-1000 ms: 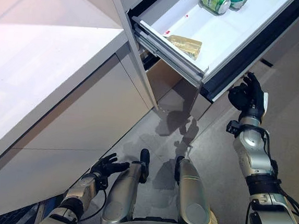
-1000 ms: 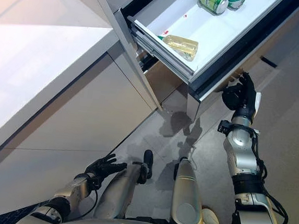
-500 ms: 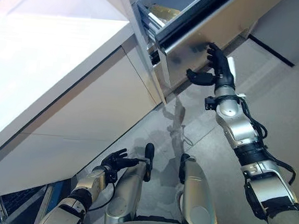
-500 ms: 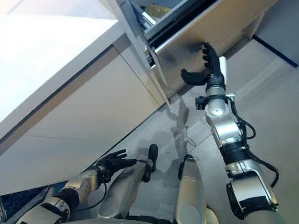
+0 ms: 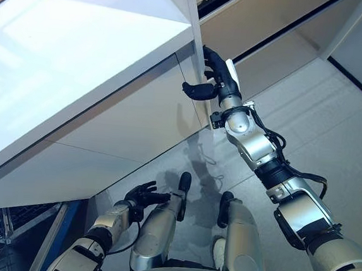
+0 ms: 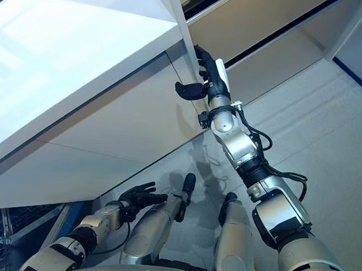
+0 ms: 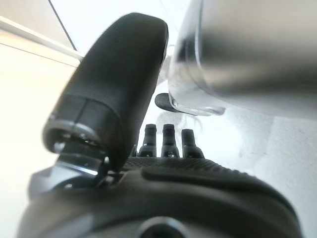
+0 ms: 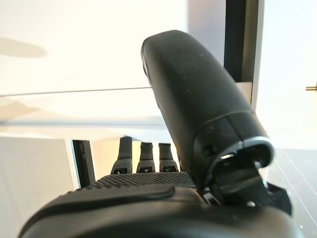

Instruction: Put drinks into fridge and close the fridge

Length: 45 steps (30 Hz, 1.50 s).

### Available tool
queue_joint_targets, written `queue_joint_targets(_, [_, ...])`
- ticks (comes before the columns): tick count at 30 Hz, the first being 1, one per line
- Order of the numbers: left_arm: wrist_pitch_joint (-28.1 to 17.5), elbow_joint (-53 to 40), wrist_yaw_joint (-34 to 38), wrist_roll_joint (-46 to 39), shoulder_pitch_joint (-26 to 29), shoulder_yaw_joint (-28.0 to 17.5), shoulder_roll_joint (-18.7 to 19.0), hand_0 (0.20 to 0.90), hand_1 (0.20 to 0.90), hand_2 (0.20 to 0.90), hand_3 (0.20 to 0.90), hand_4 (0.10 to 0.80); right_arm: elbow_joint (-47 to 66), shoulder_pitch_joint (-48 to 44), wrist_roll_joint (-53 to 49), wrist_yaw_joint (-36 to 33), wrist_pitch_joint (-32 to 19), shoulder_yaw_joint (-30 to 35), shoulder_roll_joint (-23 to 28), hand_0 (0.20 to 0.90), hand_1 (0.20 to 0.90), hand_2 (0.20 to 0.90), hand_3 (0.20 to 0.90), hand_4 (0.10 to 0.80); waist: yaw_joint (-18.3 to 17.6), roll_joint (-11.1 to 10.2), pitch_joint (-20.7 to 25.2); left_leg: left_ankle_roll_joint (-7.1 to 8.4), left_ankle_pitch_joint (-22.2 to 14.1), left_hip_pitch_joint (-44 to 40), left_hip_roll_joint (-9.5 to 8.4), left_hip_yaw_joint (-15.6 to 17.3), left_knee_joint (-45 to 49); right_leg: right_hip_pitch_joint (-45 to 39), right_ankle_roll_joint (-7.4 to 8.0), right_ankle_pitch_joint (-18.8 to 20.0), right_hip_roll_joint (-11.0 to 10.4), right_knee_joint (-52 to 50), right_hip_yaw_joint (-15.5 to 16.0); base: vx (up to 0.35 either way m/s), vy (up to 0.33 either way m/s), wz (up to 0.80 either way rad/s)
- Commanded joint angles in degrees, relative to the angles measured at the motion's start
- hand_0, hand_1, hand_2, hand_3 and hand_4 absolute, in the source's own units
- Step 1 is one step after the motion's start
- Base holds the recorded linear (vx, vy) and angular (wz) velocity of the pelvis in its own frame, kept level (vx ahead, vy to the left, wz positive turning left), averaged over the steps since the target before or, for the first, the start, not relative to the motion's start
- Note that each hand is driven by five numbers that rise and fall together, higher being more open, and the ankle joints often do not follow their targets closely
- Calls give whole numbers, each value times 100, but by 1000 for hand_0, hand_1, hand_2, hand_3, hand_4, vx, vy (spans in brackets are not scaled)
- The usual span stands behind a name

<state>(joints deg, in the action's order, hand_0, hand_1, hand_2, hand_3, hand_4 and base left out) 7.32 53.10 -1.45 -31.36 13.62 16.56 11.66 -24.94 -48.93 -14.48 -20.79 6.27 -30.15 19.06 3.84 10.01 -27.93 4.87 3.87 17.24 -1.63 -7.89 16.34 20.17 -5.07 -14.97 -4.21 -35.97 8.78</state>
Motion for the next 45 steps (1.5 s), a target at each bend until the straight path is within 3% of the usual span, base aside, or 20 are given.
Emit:
queue_joint_targets(1, [-105,-125,276,117,-129,120,231,900,900,900,900,800,584,-896,71,-456,-1234,287,-454,900,900,900,900,800,169,-420,327,-724,-793,-370,-464,380,303,-600,150,768,107,1259,-252,22,-46,1])
queue_joint_targets(7, [-155,-57,641,94,-468,-246,270,900,900,900,900,800,1111,967,8,-277,-1501,811,-84,900,900,900,900,800,-114,-760,625,-725,-718,-824,-310,560,-255,-990,292,953,215,1836,-340,10,-21,-2])
queue_joint_targets(10, [-212,-105,926,-16,-771,-486,221,900,900,900,900,800,1226,2400,-310,202,-1550,1194,85,900,900,900,900,800,-292,-909,891,-719,-684,-1146,-247,661,-601,-1320,395,1053,246,2248,-385,31,-19,-9])
queue_joint_targets(11, [-158,-122,926,28,-991,-658,212,900,900,900,900,800,1094,3341,-312,615,-1799,1467,134,900,900,900,900,800,-378,-975,1086,-706,-672,-1338,-213,717,-801,-1542,469,1121,267,2531,-411,45,-33,-11])
queue_joint_targets(14, [-183,-110,829,105,-1461,-948,159,900,900,900,900,800,673,4486,-54,905,-1566,1834,59,900,900,900,900,800,-513,-1054,1458,-684,-608,-1638,-168,806,-1148,-1830,580,1282,298,2920,-444,43,-26,-17])
queue_joint_targets(17, [-394,65,691,170,-1723,-1197,218,900,900,900,900,800,-129,5037,18,1052,-1276,2084,106,900,900,900,900,800,-579,-1133,1713,-666,-576,-1891,-173,873,-1458,-2069,678,1448,309,3299,-460,1,-26,-13])
queue_joint_targets(19, [-489,234,522,208,-1791,-1304,288,900,900,900,900,800,-855,5252,-80,1223,-877,2218,126,900,900,900,900,800,-587,-1158,1830,-648,-546,-2012,-160,917,-1632,-2195,706,1516,329,3481,-442,-67,-24,-19])
queue_joint_targets(25, [-980,1137,-132,489,-1678,-1338,318,900,900,900,900,800,-3463,5272,308,1711,-895,2386,-196,900,900,900,900,800,-507,-1194,2048,-673,-532,-2240,-163,860,-1829,-2420,717,1515,383,3584,-446,-62,-20,-4])
queue_joint_targets(30, [-1270,1558,-448,822,-1593,-1152,232,900,900,900,900,800,-4485,5266,208,1960,-669,2430,-373,900,900,900,900,800,-486,-1194,2118,-697,-567,-2325,-169,859,-1824,-2511,704,1478,389,3562,-445,-8,-1,-2])
queue_joint_targets(35, [-1366,1615,-633,739,-1558,-1005,134,900,900,900,900,800,-4749,5286,368,2098,-469,2417,-444,900,900,900,900,800,-489,-1172,2128,-734,-636,-2392,-184,847,-1807,-2546,726,1432,371,3509,-458,0,0,0])
queue_joint_targets(39, [-1038,1738,-353,786,-1551,-1004,103,900,900,900,900,800,-4806,5303,487,2044,-397,2354,-498,900,900,900,900,800,-508,-1164,2132,-755,-658,-2446,-194,829,-1846,-2570,753,1415,369,3504,-481,0,0,0])
queue_joint_targets(45, [-946,1846,-334,802,-1546,-978,114,900,900,900,900,800,-4823,5301,556,2096,-373,2268,-493,900,900,900,900,800,-510,-1155,2147,-771,-675,-2484,-211,762,-1887,-2597,765,1401,368,3528,-495,0,0,0])
